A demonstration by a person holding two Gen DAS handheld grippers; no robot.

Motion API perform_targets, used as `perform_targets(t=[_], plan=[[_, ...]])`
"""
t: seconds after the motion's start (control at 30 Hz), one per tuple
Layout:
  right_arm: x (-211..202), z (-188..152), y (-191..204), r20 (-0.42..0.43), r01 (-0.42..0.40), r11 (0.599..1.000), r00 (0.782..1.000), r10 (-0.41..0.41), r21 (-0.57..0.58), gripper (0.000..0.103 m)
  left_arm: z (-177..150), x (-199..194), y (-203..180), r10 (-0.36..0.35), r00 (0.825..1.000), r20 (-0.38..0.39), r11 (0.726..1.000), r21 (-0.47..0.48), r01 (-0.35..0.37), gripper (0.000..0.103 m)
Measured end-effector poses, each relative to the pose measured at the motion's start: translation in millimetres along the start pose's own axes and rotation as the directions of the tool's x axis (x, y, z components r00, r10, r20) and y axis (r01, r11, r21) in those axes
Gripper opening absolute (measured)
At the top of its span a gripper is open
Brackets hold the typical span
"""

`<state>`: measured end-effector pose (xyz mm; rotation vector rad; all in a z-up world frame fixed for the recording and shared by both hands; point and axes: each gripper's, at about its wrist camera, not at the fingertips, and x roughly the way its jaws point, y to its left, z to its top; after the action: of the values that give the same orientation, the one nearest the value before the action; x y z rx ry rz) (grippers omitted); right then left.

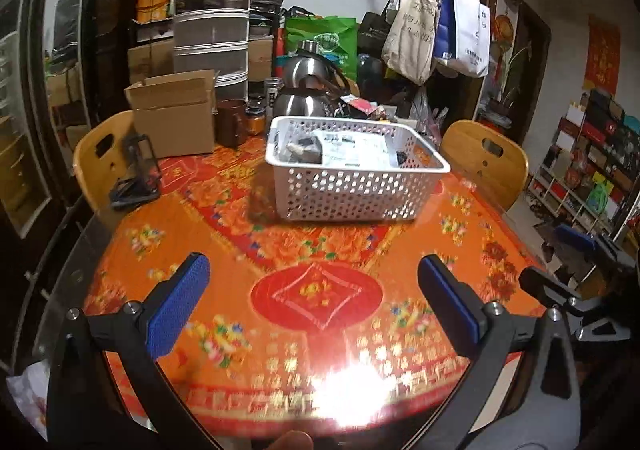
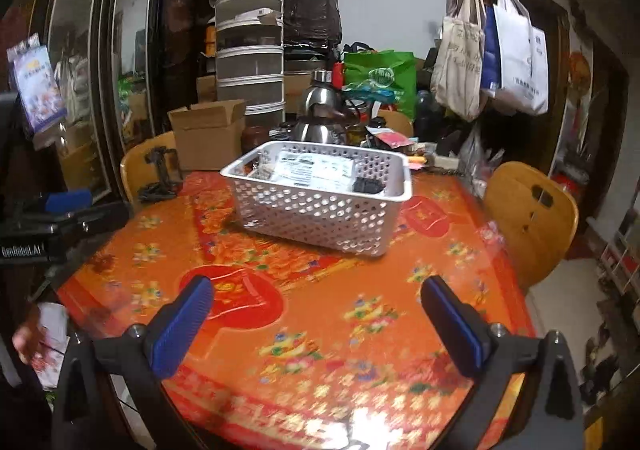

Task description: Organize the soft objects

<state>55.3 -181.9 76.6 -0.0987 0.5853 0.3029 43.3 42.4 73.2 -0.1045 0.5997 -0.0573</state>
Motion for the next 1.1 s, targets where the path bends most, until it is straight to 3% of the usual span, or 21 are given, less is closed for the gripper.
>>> perform_targets(t=[0.27, 0.6, 1.1], plan=[[-42, -2, -6, -0.008, 0.087, 0.994, 0.996, -0.087, 0.066, 0.103, -8, -48, -18, 0.037, 0.999, 0.002, 0.999, 0.017, -0.037, 0.103], [-35, 9, -19, -0.01, 0.041, 0.993, 0.999, -0.04, 0.11, 0.103, 2, -29, -36, 0.041, 0.998, -0.048, 0.999, 0.025, -0.039, 0.103], [-25, 7, -20, -0.045, 0.04, 0.994, 0.998, -0.035, 0.105, 0.103, 6, -11, -30, 0.054, 0.997, -0.059, 0.998, 0.023, -0.053, 0.103]])
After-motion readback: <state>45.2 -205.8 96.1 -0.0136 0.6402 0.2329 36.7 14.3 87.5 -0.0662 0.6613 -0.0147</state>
